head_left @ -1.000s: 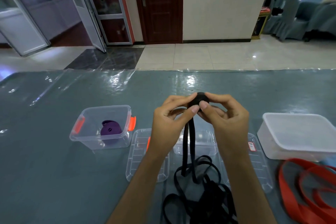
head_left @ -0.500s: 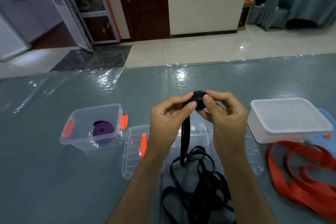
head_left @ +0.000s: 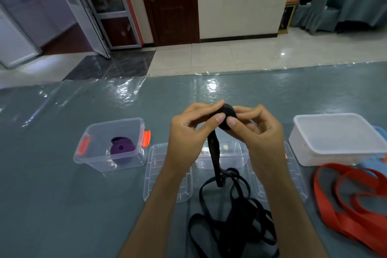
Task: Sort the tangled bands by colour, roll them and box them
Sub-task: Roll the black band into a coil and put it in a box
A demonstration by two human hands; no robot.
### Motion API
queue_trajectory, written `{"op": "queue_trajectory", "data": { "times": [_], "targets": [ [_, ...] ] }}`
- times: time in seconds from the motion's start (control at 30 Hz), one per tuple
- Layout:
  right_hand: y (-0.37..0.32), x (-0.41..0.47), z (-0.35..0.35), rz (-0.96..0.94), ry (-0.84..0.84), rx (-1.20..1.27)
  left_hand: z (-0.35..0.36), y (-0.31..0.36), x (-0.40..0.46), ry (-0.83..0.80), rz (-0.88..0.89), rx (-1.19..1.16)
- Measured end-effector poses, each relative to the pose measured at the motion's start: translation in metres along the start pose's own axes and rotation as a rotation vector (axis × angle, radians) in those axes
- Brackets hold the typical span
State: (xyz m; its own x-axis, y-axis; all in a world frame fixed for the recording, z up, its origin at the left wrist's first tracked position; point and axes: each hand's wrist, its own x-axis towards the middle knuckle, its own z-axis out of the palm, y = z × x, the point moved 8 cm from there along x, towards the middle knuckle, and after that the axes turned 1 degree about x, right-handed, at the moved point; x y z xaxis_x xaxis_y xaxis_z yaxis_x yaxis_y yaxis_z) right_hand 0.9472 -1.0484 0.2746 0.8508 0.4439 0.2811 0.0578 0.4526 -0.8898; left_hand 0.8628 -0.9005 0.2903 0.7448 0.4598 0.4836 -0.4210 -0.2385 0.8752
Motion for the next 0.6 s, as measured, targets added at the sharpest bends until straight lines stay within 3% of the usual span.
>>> {"op": "queue_trajectory", "data": {
  "times": [0.2,0.33,0.47,0.6],
  "targets": [
    [-0.007,0.008,0.0,-0.087,0.03,-0.131,-0.006,-0.001,-0.003,0.155,-0.005,-0.036],
    [0.0,0.011,0.003,-0.061,0.015,0.006,-0.003,-0.006,0.004,0.066,-0.036,-0.061],
    [0.006,0.02,0.0,0.016,-0.026,0.003,-0.003,-0.001,0.005,0.045,0.044,-0.011],
    [-0.006,0.027,-0.003,-0.107,-0.005,-0.095,0.002,-0.011,0.008,0.082,0.02,-0.014]
  ]
}}
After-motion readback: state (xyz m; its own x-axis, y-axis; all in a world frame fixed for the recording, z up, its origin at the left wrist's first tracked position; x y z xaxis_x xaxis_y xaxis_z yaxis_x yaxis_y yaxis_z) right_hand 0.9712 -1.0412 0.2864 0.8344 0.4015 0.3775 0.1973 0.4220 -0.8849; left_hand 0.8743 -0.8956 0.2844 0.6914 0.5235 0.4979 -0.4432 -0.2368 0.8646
